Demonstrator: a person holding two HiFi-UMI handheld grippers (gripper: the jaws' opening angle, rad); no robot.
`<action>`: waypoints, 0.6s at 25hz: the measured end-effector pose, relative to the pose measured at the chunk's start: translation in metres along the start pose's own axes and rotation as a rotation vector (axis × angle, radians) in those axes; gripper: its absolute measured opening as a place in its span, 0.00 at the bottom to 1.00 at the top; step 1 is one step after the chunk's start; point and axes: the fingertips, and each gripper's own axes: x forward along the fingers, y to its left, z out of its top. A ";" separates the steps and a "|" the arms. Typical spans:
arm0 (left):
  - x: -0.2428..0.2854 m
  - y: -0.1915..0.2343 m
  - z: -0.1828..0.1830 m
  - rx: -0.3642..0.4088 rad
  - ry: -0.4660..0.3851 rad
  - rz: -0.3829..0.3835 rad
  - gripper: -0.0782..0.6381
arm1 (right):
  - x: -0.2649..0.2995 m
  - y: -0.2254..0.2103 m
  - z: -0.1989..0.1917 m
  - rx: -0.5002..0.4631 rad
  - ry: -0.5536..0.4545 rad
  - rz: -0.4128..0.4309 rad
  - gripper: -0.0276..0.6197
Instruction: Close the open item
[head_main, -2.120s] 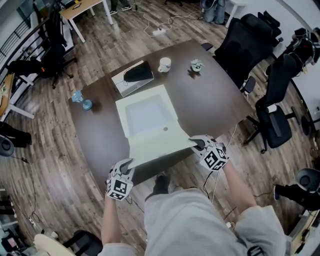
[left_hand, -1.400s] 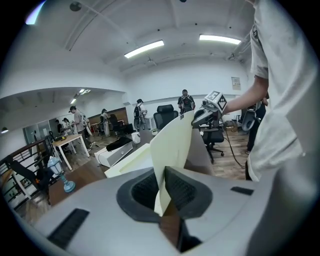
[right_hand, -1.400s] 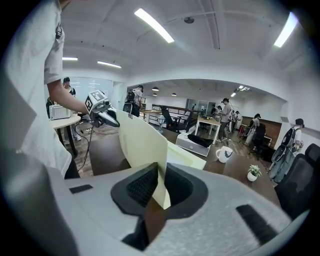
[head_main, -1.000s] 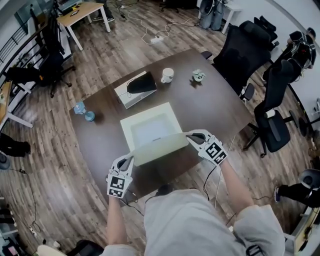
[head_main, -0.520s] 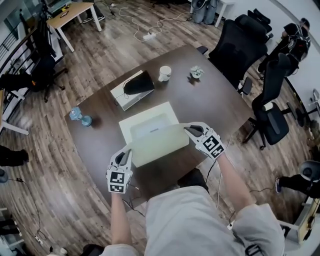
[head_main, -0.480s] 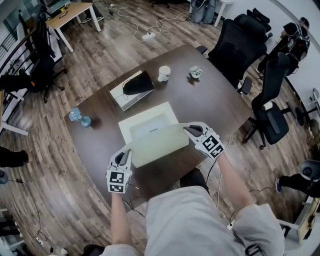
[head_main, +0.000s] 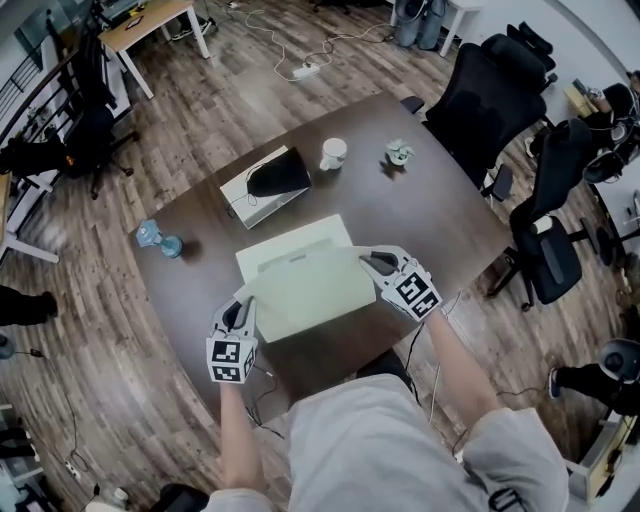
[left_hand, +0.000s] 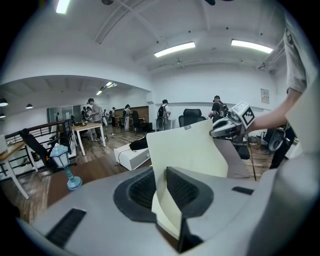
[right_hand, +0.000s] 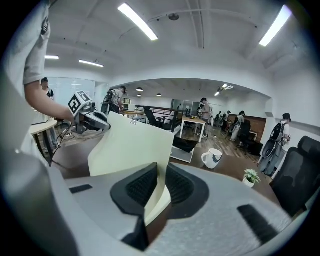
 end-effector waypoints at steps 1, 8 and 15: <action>0.003 0.002 0.000 -0.006 0.004 0.006 0.17 | 0.004 -0.003 0.000 0.000 0.001 0.004 0.12; 0.022 0.017 0.000 -0.035 0.035 0.030 0.18 | 0.027 -0.016 -0.005 0.016 0.014 0.039 0.12; 0.044 0.034 -0.008 -0.073 0.072 0.035 0.18 | 0.053 -0.028 -0.012 0.040 0.035 0.061 0.13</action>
